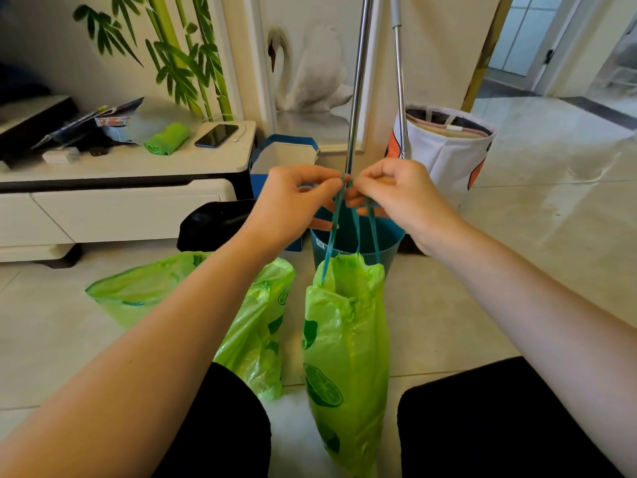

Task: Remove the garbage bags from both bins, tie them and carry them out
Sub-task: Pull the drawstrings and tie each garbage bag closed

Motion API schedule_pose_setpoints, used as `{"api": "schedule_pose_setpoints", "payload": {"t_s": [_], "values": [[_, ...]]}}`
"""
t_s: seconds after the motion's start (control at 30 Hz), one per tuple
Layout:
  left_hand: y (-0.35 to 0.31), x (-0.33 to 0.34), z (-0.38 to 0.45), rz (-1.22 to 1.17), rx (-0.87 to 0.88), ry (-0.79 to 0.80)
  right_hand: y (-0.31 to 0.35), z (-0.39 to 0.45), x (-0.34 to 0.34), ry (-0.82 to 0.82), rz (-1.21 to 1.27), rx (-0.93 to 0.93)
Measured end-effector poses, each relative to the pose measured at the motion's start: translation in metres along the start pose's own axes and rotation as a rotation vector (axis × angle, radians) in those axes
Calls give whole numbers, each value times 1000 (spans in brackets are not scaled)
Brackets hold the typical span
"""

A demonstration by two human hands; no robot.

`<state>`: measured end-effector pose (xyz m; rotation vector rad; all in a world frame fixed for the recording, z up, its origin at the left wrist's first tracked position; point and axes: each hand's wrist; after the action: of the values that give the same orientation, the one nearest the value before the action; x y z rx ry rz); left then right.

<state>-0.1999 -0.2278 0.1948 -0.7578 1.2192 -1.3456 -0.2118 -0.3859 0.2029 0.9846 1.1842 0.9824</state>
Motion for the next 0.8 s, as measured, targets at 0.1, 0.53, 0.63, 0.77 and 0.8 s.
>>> {"api": "schedule_pose_setpoints", "payload": {"t_s": [0.1, 0.53, 0.63, 0.77, 0.8], "values": [[0, 3, 0, 101, 58, -1, -1, 0, 3, 39, 11, 55], [17, -2, 10, 204, 41, -111, -7, 0, 8, 226, 250, 305], [25, -4, 10, 285, -50, -28, -4, -1, 2, 163, 234, 189], [37, 7, -2, 187, -154, 485, 0, -4, -2, 92, 219, 52], [41, 12, -5, 171, -176, 569, 2, -4, -2, 82, 216, 29]]}}
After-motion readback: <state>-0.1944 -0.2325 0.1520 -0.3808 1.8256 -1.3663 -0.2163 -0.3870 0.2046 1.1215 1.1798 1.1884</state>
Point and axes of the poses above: each hand's wrist, its own z-axis towards the middle knuckle, its own x-axis out of the palm, y = z × x, and after that the axes turned 2 degrees about x, right-handed
